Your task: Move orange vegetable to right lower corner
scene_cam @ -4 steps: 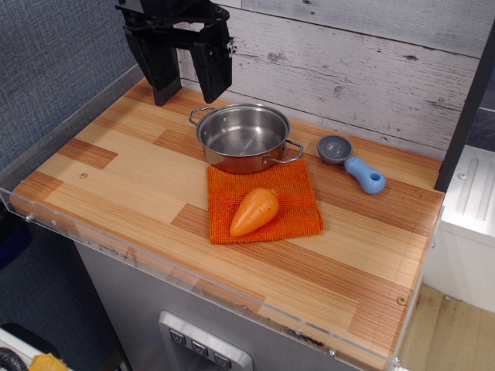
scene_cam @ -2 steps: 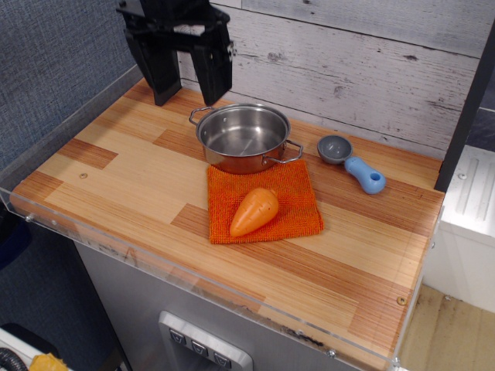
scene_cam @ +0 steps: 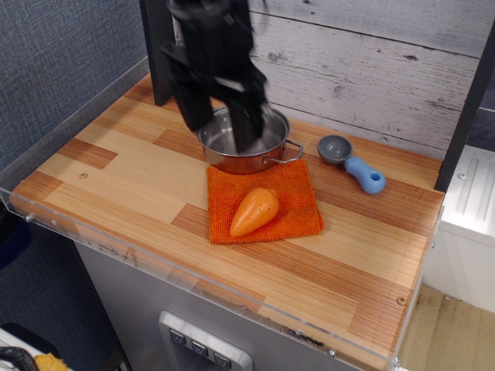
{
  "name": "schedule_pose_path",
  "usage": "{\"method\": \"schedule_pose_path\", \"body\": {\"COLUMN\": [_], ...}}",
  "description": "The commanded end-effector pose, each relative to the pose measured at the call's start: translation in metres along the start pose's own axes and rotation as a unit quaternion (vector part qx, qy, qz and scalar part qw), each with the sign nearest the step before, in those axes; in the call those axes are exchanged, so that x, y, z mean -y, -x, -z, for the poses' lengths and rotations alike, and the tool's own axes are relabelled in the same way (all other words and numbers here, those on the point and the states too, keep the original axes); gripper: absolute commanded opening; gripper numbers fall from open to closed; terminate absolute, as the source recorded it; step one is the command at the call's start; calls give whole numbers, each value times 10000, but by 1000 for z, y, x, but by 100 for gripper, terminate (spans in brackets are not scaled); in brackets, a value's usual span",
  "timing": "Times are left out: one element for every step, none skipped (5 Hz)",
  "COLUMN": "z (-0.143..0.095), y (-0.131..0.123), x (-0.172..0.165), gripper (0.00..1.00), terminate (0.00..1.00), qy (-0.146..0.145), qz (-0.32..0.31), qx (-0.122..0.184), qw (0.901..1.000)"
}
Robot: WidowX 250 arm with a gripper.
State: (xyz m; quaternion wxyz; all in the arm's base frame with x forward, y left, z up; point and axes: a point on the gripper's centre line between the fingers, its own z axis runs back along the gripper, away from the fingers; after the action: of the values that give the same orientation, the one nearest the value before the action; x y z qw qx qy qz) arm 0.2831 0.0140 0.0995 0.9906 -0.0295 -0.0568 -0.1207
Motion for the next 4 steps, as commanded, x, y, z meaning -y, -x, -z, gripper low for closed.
{"method": "schedule_pose_path", "body": {"z": [26,43,62,70], "y": [-4,-5,-1,3], "x": [23,28,22,14], "gripper": [100,100,100,100], "terminate": [0,0,0,0], "qy": [-318,-334,-273,-292], "qz": [164,177,-75,-166], "qx": [145,51,-7,-90], "qw": [9993,9993,9996,9994]}}
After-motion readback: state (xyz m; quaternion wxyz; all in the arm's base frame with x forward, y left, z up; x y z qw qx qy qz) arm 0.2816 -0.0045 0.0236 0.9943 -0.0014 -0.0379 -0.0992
